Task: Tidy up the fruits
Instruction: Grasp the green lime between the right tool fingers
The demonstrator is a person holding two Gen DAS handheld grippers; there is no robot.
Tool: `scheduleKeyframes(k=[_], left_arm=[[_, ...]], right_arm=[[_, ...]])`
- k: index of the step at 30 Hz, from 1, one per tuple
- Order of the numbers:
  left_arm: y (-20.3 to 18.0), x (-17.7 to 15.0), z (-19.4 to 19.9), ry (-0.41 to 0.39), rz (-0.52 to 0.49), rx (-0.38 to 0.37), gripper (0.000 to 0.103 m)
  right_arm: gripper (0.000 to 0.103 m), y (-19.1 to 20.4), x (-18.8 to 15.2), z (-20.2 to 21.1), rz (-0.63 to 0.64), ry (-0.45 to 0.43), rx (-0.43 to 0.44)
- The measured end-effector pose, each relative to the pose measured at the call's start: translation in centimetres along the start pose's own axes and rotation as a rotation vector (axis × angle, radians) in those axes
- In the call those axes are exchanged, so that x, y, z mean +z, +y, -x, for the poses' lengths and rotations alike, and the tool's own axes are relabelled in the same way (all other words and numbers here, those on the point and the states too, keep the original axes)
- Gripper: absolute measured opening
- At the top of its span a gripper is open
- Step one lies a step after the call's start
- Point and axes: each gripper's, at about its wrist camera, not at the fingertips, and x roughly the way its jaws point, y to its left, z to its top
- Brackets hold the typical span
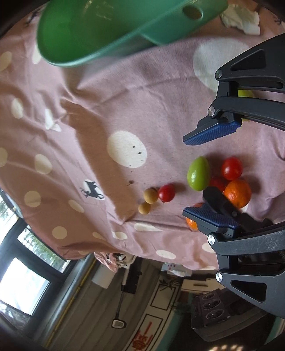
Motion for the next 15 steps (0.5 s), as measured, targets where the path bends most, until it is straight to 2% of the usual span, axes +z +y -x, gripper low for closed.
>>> scheduleKeyframes(k=[4, 15], left_arm=[[-0.3, -0.1, -0.9, 0.024, -0.036, 0.020, 0.047], [0.0, 0.2, -2.1, 0.040, -0.039, 0.018, 0.046]], right_arm=[[0.061, -0.7, 0.0, -1.4, -0.042, 0.063, 0.034], [0.061, -0.4, 0.3, -2.6, -0.009, 0.099, -0.020]])
